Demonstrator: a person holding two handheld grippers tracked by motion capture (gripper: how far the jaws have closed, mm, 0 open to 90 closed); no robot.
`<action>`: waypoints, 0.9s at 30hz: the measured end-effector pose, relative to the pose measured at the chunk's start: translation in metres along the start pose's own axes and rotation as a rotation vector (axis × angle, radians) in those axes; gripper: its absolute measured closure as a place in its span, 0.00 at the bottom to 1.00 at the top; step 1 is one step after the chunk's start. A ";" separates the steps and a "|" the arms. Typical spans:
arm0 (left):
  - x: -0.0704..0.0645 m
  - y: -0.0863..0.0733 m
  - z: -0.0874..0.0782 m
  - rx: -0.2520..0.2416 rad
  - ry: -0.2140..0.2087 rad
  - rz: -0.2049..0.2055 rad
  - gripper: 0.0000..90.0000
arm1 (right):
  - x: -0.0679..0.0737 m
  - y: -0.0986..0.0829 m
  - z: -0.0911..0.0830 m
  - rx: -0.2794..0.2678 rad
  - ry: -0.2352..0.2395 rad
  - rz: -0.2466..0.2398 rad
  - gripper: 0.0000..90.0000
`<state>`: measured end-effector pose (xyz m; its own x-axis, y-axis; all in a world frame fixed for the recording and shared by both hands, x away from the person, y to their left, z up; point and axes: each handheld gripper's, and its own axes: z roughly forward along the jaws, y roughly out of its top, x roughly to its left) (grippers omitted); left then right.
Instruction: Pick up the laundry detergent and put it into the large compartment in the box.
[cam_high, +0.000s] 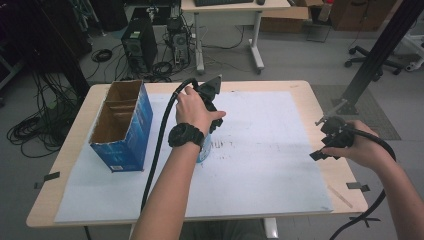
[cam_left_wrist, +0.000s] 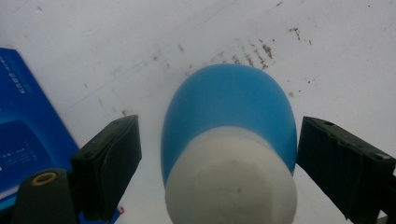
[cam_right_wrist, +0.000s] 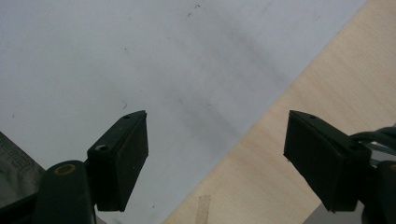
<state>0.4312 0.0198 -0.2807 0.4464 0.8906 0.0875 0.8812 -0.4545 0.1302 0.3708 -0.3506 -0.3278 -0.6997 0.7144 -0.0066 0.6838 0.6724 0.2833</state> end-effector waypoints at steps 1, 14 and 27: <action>0.000 0.000 0.001 0.000 0.001 -0.002 0.17 | 0.000 0.000 0.000 0.000 0.000 0.001 0.24; 0.001 0.000 0.001 0.000 -0.005 0.000 0.38 | -0.004 -0.004 0.001 0.001 0.000 0.008 0.24; 0.002 0.000 0.000 0.005 -0.018 -0.003 0.41 | -0.002 -0.003 0.000 0.003 0.000 0.006 0.24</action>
<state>0.4324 0.0213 -0.2808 0.4466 0.8921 0.0693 0.8831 -0.4519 0.1259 0.3706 -0.3538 -0.3287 -0.6953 0.7187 -0.0049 0.6888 0.6684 0.2808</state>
